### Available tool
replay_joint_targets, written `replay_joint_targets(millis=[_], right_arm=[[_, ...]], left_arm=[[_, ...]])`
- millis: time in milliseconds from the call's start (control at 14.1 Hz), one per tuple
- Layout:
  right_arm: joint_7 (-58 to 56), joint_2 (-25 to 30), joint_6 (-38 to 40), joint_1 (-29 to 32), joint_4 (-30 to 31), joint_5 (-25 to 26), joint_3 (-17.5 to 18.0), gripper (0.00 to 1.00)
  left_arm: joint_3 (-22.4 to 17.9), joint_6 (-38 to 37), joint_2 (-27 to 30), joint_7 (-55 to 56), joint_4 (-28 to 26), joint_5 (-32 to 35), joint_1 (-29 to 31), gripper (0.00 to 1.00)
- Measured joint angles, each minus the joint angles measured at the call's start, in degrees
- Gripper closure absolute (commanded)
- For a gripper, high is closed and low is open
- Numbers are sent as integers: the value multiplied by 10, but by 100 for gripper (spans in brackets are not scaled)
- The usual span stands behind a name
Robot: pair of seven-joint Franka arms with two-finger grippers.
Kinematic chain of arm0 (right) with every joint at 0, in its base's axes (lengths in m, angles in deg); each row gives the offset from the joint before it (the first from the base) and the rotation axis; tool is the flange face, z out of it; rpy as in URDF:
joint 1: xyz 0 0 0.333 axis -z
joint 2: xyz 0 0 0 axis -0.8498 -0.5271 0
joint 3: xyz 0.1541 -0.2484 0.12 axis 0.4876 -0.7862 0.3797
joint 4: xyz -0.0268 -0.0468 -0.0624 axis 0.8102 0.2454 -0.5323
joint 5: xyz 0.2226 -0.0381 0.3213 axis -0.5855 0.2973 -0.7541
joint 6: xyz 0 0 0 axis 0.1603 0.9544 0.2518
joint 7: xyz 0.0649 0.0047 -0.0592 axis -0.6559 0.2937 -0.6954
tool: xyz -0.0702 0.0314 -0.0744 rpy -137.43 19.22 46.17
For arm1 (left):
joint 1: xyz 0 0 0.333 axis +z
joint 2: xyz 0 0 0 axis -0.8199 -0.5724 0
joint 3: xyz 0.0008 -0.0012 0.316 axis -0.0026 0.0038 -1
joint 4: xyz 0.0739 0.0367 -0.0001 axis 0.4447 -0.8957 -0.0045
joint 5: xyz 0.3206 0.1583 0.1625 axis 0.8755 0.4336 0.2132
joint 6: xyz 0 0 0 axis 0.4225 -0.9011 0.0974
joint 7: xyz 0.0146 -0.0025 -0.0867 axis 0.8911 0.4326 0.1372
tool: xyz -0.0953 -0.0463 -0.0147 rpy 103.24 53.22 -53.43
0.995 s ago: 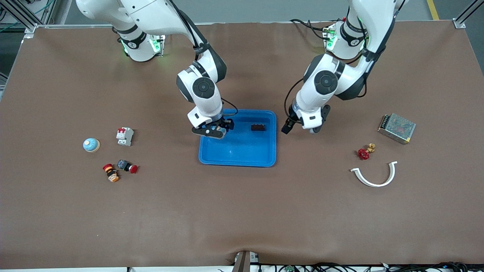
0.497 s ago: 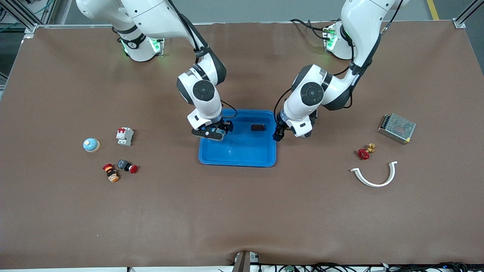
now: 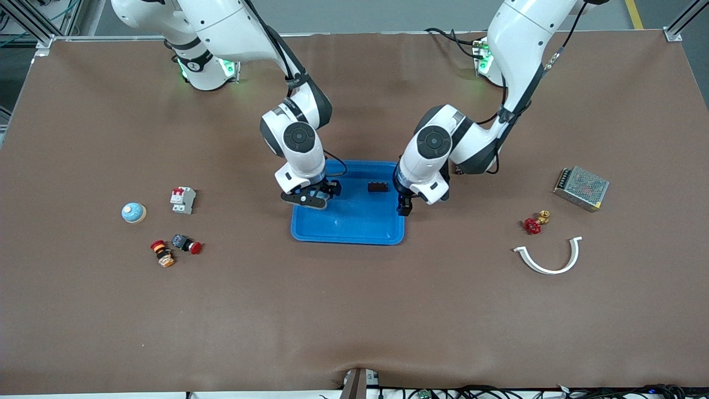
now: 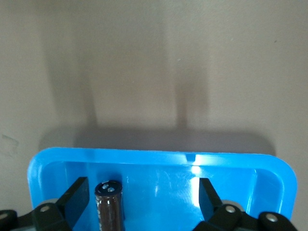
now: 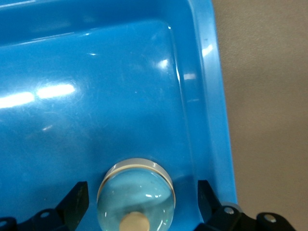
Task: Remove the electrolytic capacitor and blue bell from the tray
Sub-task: 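Grasp the second bell with the right gripper while the left gripper grasps the capacitor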
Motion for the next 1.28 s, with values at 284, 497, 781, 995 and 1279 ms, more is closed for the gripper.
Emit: replay_joint_targets(millis=[284, 497, 781, 995, 1279], right_arm=[[4, -10, -1, -1, -11, 0, 2, 0], [4, -11, -1, -1, -13, 0, 2, 0], [3, -13, 0, -1, -13, 0, 2, 0], [3, -13, 1, -1, -13, 0, 2, 24], [3, -13, 2, -1, -15, 0, 3, 51]], left_arm=[[0, 0, -17, 31, 12, 1, -25, 0], [0, -1, -21, 38, 14, 1, -33, 0], [0, -1, -31, 38, 14, 15, -35, 0], [0, -1, -39, 44, 17, 51, -46, 0], [0, -1, -55, 63, 33, 58, -54, 0]])
